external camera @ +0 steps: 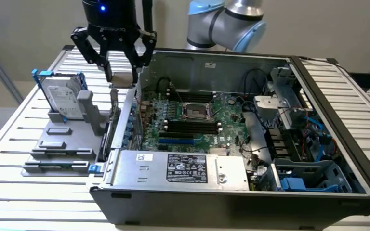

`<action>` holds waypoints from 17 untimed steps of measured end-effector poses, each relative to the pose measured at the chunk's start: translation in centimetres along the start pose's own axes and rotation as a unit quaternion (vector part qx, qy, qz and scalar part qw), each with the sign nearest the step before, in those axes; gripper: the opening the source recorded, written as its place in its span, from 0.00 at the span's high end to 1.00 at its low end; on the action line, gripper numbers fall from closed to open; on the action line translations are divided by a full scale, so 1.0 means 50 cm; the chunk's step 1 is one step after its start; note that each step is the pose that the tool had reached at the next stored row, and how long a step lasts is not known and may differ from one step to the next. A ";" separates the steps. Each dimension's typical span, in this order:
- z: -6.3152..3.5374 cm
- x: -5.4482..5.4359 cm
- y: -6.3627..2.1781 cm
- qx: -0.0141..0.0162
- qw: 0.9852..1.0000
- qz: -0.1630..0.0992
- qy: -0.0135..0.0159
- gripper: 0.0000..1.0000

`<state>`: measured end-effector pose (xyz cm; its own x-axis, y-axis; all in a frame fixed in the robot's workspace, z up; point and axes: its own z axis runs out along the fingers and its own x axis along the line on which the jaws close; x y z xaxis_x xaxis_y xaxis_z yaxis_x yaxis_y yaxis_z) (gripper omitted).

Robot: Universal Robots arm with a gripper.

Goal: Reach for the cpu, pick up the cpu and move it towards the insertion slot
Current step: 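Pick up the cpu and move it towards the insertion slot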

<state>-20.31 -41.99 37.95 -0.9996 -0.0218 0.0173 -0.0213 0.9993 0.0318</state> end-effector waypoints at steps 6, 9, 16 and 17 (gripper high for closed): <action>-0.001 -0.055 0.000 0.000 1.000 0.000 0.000 0.46; -0.001 -0.082 0.001 0.000 1.000 0.000 0.000 0.46; -0.002 -0.144 0.007 -0.001 1.000 0.000 0.000 0.46; -0.002 -0.152 0.009 -0.001 1.000 0.000 0.000 0.46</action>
<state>-12.70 -41.39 37.95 -0.9996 -0.0217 0.0172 -0.0212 0.9992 0.0333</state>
